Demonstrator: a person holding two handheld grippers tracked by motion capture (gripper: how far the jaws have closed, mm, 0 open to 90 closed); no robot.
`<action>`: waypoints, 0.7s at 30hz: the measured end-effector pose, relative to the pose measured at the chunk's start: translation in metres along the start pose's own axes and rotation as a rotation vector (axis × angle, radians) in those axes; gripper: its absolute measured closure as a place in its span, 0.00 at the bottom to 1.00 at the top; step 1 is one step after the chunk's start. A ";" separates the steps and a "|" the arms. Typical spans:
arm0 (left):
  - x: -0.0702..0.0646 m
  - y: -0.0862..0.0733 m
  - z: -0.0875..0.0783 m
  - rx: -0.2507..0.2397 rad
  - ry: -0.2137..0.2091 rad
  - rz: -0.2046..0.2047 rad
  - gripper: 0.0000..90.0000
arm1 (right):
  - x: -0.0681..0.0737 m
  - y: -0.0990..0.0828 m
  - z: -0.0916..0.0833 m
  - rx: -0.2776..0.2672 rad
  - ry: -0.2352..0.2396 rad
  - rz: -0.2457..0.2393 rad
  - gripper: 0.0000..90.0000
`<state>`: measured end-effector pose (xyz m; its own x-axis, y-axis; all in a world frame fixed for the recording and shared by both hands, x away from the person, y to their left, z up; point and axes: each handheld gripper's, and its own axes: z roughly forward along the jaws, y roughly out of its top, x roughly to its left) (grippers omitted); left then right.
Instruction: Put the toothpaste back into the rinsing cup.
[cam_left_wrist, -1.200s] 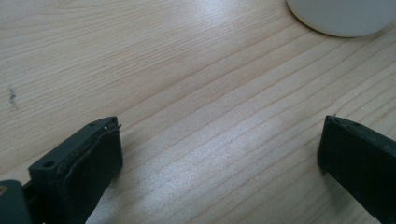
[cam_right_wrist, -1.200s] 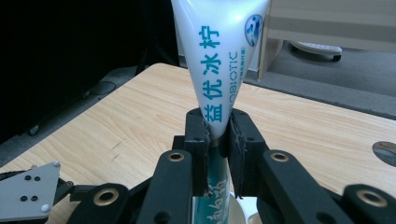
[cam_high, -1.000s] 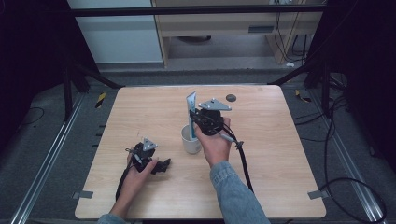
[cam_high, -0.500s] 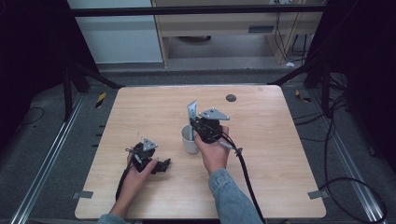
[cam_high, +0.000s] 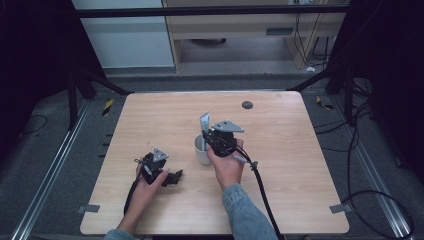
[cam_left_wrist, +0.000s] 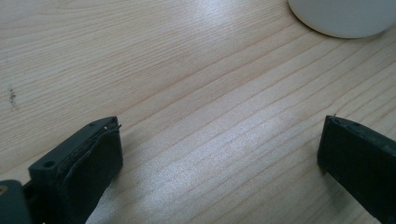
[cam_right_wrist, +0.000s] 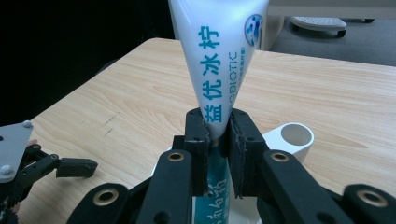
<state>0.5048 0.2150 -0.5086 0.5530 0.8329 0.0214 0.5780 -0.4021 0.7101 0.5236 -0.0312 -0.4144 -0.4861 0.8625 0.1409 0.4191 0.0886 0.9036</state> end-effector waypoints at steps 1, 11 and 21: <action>0.000 0.000 0.000 0.000 0.000 0.000 0.00 | 0.000 0.000 0.000 0.002 0.000 0.001 0.88; 0.000 0.000 0.000 0.000 0.000 0.000 0.00 | -0.002 -0.003 0.002 0.013 -0.002 0.006 0.88; 0.000 0.000 0.000 0.000 0.000 0.000 0.00 | -0.005 -0.003 0.003 0.013 0.000 0.022 0.87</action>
<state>0.5048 0.2150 -0.5086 0.5531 0.8329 0.0217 0.5780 -0.4023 0.7100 0.5266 -0.0344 -0.4189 -0.4765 0.8645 0.1602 0.4397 0.0766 0.8949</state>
